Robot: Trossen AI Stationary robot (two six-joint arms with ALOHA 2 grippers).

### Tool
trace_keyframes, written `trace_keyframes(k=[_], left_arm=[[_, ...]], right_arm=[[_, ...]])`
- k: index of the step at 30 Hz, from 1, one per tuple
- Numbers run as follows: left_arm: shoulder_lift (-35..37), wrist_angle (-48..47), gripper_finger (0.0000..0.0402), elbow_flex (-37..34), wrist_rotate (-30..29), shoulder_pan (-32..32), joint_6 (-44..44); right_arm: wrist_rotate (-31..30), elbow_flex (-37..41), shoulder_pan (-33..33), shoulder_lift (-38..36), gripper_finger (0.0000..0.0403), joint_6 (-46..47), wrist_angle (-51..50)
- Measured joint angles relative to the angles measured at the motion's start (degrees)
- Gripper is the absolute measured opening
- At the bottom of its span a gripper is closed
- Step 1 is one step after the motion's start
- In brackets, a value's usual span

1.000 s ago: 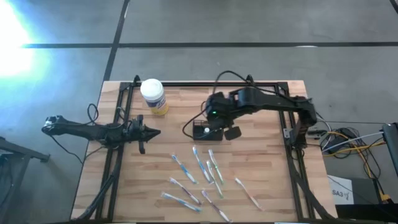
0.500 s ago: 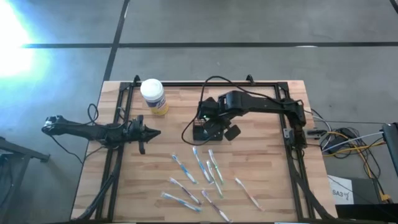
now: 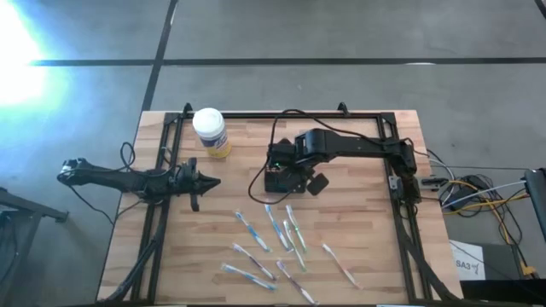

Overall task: Pick & Place toothbrushing station
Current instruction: Put the mouthwash into the black mesh organizer

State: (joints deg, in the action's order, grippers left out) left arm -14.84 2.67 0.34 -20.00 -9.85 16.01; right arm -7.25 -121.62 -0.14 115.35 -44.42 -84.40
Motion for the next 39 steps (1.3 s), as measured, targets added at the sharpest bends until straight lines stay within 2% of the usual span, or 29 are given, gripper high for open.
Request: trace_keyframes(k=[5, 24, 39], left_arm=[[-0.02, -0.06, 0.0014, 0.00, 0.01, 0.02, -0.01], [-0.06, -0.13, 0.0014, 0.00, 0.95, 0.00, -0.48], [-0.06, -0.15, 0.0014, 0.00, 1.04, 0.00, -0.68]], right_arm=[[1.77, 0.11, 0.97, 0.90, 0.0091, -0.57, 1.65], [1.64, 0.66, 0.54, 3.24, 0.0091, -1.09, 1.64], [-0.83, 0.42, -0.12, 3.39, 0.0091, -2.51, 1.72]])
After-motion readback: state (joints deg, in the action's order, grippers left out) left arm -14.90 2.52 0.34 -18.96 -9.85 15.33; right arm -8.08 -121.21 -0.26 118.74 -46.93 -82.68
